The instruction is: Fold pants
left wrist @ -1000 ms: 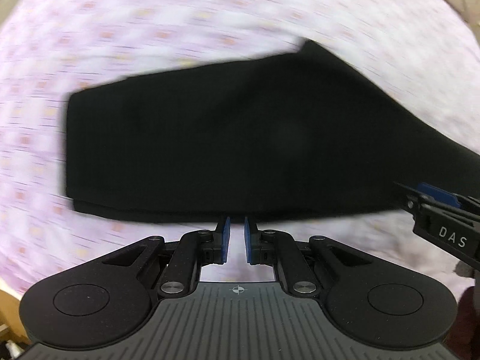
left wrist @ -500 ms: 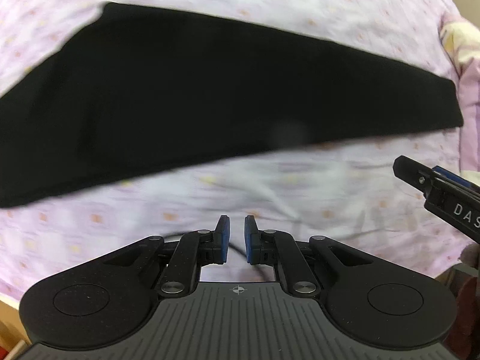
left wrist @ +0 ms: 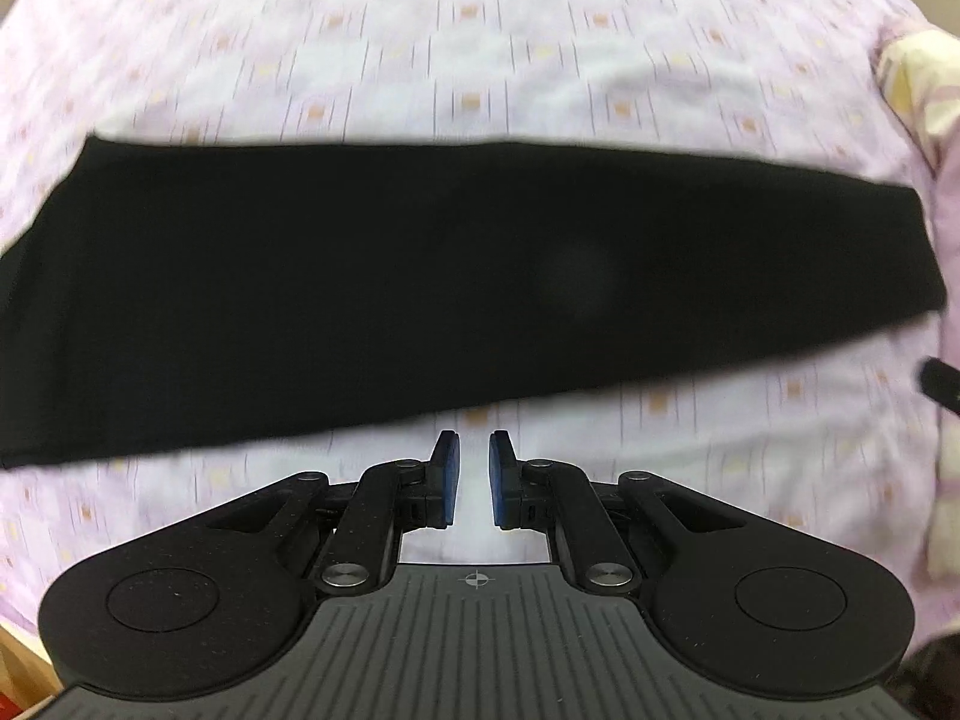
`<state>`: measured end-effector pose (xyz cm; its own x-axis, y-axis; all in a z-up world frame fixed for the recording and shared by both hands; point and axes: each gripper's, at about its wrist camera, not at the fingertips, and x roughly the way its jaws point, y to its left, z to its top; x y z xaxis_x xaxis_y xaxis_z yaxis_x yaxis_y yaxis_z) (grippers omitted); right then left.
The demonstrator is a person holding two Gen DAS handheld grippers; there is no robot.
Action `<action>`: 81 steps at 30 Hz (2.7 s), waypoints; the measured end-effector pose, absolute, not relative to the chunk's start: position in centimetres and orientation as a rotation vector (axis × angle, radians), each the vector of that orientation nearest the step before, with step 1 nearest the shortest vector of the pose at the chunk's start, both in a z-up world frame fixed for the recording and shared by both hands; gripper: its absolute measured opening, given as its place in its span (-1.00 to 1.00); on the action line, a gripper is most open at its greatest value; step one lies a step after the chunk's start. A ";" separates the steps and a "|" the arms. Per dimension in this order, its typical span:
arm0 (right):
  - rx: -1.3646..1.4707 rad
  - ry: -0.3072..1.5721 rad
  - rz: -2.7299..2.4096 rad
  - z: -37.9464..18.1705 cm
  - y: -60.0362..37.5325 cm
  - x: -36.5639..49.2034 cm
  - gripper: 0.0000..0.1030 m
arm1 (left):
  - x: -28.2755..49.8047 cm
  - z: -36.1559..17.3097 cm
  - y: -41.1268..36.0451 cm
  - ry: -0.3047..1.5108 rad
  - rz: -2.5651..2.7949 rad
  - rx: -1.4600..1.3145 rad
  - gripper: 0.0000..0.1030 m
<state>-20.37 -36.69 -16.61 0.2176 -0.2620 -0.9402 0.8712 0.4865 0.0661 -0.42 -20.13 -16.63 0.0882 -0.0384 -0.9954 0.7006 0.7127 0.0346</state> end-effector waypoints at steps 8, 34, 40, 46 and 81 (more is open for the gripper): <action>0.635 1.046 -0.876 -17.5 -44.5 -22.3 0.42 | 0.8 -17.6 -22.7 1.365 -0.536 0.590 -0.80; 0.568 1.102 -0.733 -20.6 -49.9 -20.4 -0.92 | -0.3 -19.3 -27.4 1.335 -0.592 0.655 -0.80; 0.586 1.099 -0.674 -21.0 -50.2 -20.5 -0.06 | -1.4 -20.7 -30.0 1.300 -0.625 0.729 -0.80; 0.621 1.128 -0.574 -21.8 -51.7 -20.9 0.30 | -2.8 -21.4 -31.3 1.242 -0.647 0.799 -0.81; 0.801 0.926 -0.494 -12.5 -45.4 -19.6 -0.77 | -1.0 -19.9 -30.0 1.075 -0.694 0.765 -0.86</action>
<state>-19.59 -45.40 -12.50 0.5249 -0.0425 -0.8501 0.6827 0.6175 0.3907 -1.02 -30.04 -19.88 0.3218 -0.1235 -0.9387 0.8046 0.5582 0.2024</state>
